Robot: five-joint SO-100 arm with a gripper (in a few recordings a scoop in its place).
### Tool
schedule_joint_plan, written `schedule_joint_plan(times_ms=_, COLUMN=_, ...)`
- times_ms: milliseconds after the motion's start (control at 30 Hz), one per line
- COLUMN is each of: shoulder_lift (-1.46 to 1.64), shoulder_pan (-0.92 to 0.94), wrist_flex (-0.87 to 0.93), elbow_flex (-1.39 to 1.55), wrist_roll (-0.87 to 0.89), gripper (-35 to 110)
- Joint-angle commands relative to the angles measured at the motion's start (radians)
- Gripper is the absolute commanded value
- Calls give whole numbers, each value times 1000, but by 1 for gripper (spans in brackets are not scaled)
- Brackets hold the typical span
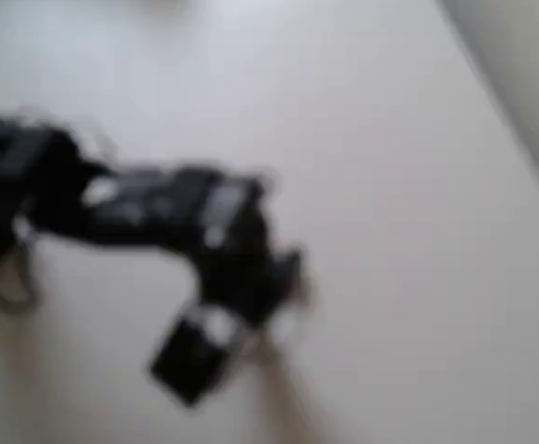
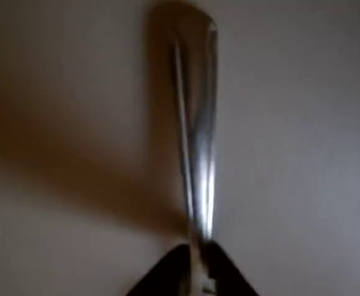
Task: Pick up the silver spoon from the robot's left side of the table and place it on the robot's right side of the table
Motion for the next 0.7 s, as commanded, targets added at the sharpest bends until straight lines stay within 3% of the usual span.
schedule_joint_plan(times_ms=0, shoulder_lift=-14, shoulder_pan=77, wrist_flex=-12, elbow_flex=-35, wrist_roll=3, gripper=-2)
schedule_joint_plan(times_ms=367, shoulder_lift=-28, shoulder_pan=46, wrist_flex=29, elbow_flex=-25, wrist_roll=301, gripper=-2)
schedule_joint_plan(times_ms=667, shoulder_lift=18, shoulder_pan=-52, wrist_flex=35, elbow_flex=110, wrist_roll=319, gripper=-2)
